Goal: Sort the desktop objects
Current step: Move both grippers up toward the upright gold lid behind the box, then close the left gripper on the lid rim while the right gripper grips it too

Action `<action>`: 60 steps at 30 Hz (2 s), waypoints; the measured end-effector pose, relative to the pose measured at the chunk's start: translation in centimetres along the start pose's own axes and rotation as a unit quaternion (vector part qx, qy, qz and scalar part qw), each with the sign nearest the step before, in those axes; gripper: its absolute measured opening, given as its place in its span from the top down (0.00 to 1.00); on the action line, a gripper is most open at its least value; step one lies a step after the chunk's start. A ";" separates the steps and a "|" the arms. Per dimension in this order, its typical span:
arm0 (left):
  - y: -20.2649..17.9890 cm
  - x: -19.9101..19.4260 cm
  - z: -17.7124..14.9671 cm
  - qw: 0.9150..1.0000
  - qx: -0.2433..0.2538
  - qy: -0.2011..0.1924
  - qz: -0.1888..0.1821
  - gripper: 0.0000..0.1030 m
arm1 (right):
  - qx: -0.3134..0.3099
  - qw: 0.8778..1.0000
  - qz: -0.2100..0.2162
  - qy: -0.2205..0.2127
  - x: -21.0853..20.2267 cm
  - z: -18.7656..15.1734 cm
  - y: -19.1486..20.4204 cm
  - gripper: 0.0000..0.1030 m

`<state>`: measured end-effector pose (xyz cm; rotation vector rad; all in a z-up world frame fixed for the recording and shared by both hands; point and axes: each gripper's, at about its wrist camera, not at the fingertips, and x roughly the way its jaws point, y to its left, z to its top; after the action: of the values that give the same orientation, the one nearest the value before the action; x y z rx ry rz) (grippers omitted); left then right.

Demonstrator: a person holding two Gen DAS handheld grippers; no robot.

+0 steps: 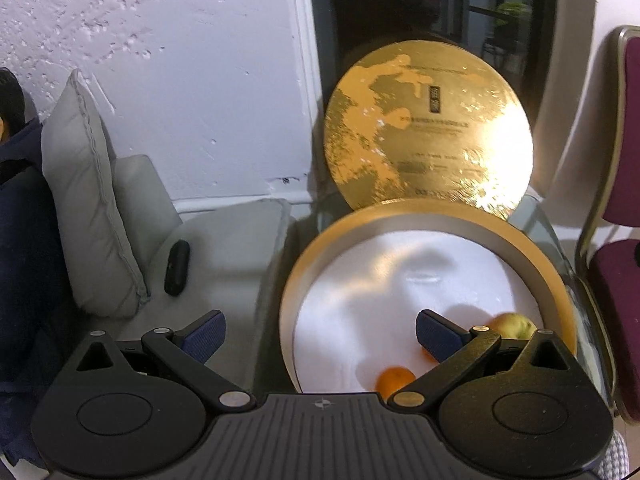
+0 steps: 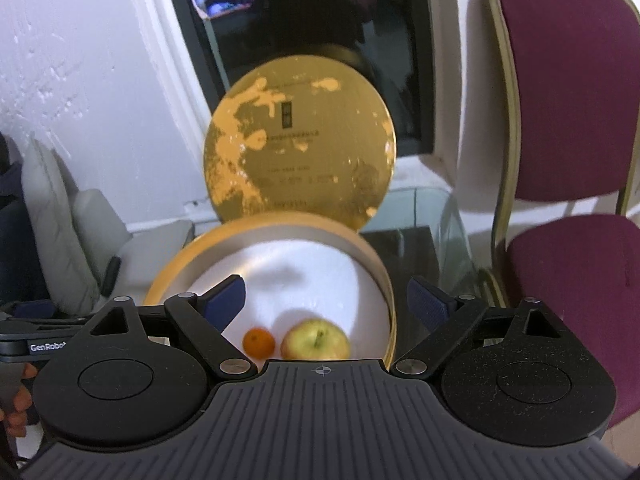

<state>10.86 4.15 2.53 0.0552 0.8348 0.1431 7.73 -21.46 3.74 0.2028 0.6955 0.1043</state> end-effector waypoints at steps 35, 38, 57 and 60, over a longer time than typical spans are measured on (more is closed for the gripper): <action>2.7 21.7 15.2 0.988 -0.071 -0.096 -0.098 0.08 | 0.002 0.996 0.015 -0.092 20.5 14.4 -5.4 0.04; 3.2 24.0 15.3 0.988 -0.081 -0.091 -0.092 0.06 | -0.003 0.995 0.017 -0.101 22.7 14.5 -6.0 0.04; 5.1 33.1 13.2 0.951 -0.204 -0.090 -0.213 0.02 | 0.000 0.988 0.037 -0.147 31.6 14.7 -8.4 0.02; 4.7 33.5 13.2 0.949 -0.195 -0.097 -0.228 0.01 | -0.009 0.987 0.040 -0.154 32.3 14.6 -8.3 0.02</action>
<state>42.37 13.89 -12.73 -0.4888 0.5911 -0.1339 42.03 -26.46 -7.31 0.2235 0.3773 0.1530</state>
